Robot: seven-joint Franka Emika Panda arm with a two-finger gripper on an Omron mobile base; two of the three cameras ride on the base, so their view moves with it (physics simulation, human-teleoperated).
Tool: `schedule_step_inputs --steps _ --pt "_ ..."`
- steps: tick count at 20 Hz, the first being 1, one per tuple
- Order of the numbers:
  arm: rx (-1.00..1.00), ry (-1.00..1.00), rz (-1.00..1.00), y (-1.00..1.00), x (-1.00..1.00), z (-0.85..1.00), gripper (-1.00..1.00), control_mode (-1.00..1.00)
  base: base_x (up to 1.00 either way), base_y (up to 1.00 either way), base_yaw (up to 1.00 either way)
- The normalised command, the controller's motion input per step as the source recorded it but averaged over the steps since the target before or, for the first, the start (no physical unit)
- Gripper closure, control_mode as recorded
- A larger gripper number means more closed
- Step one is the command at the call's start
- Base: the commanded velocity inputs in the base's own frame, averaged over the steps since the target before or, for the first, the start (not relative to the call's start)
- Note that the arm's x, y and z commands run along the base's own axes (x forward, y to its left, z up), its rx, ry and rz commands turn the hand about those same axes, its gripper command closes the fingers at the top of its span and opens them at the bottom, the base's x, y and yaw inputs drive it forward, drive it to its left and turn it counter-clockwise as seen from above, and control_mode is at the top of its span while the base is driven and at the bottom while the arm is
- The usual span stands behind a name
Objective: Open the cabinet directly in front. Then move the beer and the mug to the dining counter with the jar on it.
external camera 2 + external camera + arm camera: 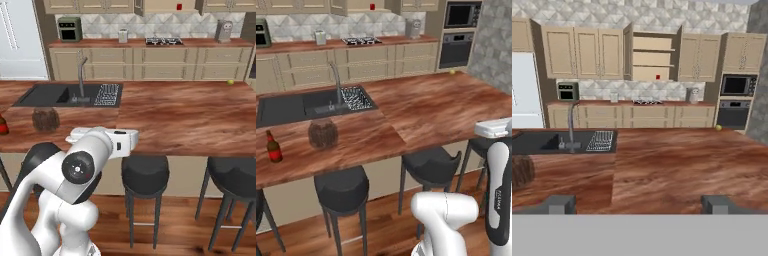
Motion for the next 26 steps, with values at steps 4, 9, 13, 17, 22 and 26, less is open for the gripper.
schedule_step_inputs --steps 4,9,13,17,22,26 --pt "0.00 0.00 0.00 0.00 0.00 0.00 -1.00 1.00 0.19 -1.00 0.00" --pt "0.00 0.00 0.00 0.00 0.00 0.00 -1.00 1.00 0.31 -1.00 0.00" --pt "0.00 0.00 0.00 0.00 0.00 0.00 -1.00 1.00 0.42 -1.00 0.00" --pt "0.00 0.00 0.00 0.00 0.00 0.00 -1.00 1.00 0.47 -1.00 0.00" --pt "0.00 0.00 0.00 0.00 0.00 0.00 -1.00 1.00 0.49 -1.00 0.00" --pt "0.00 0.00 0.00 0.00 0.00 0.00 -1.00 1.00 0.50 -1.00 0.00"
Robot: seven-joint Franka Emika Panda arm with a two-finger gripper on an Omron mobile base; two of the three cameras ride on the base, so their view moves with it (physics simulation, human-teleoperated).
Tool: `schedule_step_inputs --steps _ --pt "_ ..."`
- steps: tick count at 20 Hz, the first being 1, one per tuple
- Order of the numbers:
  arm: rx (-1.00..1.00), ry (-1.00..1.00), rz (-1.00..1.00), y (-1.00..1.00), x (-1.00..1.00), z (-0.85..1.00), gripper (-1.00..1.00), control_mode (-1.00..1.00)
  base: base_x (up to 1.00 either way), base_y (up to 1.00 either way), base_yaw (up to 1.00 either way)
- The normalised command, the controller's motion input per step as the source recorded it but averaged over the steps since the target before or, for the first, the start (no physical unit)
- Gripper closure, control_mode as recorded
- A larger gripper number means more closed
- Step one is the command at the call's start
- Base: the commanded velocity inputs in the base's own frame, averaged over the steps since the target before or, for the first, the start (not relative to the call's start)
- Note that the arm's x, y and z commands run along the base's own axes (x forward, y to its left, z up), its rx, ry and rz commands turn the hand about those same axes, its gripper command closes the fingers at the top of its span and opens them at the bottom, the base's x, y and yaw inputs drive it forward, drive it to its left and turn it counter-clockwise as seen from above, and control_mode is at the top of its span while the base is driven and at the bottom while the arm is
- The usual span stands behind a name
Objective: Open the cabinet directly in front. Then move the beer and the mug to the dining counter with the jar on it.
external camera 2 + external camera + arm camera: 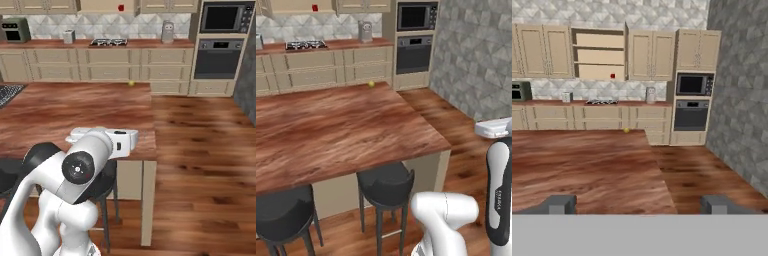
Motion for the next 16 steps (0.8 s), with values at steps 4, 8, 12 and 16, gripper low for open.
schedule_step_inputs --steps 4,8,12,16 --pt "0.00 0.00 0.00 0.00 0.00 0.00 -1.00 1.00 0.55 -1.00 0.00" --pt "0.00 0.00 0.00 0.00 0.00 0.00 -1.00 1.00 0.59 -1.00 0.00" --pt "0.00 0.00 0.00 0.00 0.00 0.00 -1.00 1.00 0.56 -1.00 0.00" --pt "0.00 0.00 0.00 0.00 0.00 0.00 -1.00 1.00 0.51 -1.00 0.00"
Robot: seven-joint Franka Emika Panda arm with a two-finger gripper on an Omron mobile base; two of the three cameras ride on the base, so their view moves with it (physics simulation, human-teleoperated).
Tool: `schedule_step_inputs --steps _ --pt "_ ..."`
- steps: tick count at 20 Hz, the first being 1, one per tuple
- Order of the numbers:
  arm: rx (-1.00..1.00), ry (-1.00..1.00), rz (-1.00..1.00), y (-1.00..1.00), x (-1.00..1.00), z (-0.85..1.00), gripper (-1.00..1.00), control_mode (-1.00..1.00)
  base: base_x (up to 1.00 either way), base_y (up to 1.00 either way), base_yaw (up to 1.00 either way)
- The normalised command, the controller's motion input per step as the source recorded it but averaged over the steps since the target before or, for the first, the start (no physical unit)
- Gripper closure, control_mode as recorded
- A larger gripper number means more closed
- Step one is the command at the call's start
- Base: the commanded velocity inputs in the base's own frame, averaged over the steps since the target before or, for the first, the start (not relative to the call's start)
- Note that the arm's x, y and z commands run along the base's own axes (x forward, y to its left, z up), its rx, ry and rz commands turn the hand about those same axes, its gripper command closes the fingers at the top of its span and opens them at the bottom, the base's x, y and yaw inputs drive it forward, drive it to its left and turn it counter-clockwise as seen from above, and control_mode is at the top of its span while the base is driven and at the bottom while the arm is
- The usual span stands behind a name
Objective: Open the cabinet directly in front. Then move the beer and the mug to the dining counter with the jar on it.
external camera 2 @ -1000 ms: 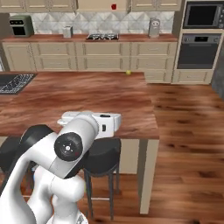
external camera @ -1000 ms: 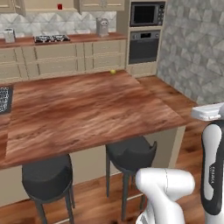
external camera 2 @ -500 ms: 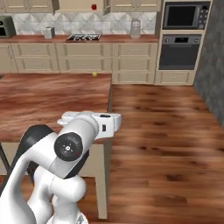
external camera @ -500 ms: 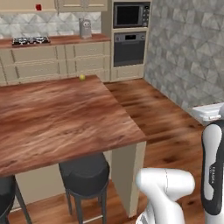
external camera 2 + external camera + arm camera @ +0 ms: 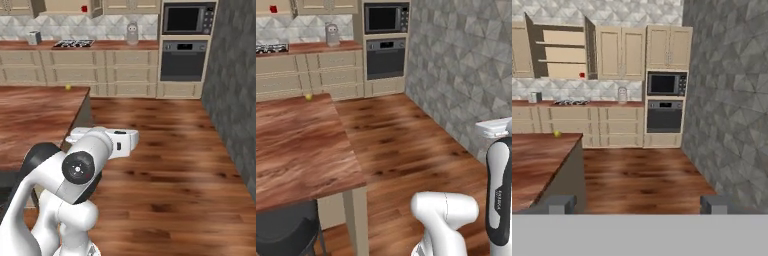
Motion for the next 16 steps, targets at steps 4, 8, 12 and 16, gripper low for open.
schedule_step_inputs --steps 4,8,12,16 --pt "0.00 0.00 0.00 0.00 0.00 0.00 -1.00 1.00 0.66 -1.00 0.01" --pt "0.00 0.00 0.00 0.00 0.00 0.00 -1.00 1.00 0.96 -0.88 0.02" --pt "0.00 0.00 0.00 0.00 0.00 0.00 -1.00 1.00 1.00 0.05 0.00" --pt "0.00 0.00 0.00 0.00 0.00 0.00 -1.00 1.00 1.00 0.48 -0.01"
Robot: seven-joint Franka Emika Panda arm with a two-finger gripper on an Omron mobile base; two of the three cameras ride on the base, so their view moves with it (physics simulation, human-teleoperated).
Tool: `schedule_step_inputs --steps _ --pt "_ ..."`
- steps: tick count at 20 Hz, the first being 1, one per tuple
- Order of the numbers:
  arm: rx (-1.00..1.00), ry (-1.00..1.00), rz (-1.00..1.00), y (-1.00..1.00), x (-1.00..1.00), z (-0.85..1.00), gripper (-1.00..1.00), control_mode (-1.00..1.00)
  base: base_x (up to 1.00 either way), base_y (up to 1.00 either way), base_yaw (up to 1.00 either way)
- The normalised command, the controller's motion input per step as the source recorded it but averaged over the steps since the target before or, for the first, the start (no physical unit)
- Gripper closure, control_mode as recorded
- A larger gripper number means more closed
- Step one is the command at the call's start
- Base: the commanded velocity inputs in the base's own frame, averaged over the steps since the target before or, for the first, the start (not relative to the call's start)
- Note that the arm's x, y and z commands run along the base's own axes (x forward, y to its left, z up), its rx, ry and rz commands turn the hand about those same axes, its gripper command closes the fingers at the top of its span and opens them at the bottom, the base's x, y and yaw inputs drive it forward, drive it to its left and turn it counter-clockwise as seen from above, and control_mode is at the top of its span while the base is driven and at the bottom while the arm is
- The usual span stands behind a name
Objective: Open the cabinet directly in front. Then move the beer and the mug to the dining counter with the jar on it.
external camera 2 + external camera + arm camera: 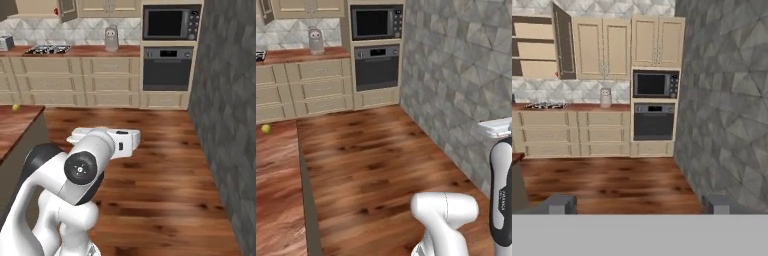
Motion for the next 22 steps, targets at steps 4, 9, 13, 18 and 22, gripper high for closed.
schedule_step_inputs --steps 4,9,13,18,22 --pt "0.00 0.00 0.00 0.00 0.00 0.00 -1.00 1.00 1.00 0.66 -0.03" --pt "0.00 0.00 0.00 0.00 0.00 0.00 -1.00 1.00 1.00 0.39 -0.01" --pt "0.00 0.00 0.00 0.00 0.00 0.00 -1.00 1.00 1.00 -0.10 0.00" --pt "0.00 0.00 0.00 0.00 0.00 0.00 -1.00 1.00 1.00 -0.28 0.00" --pt "0.00 0.00 0.00 0.00 0.00 0.00 -1.00 1.00 1.00 0.27 -0.01"
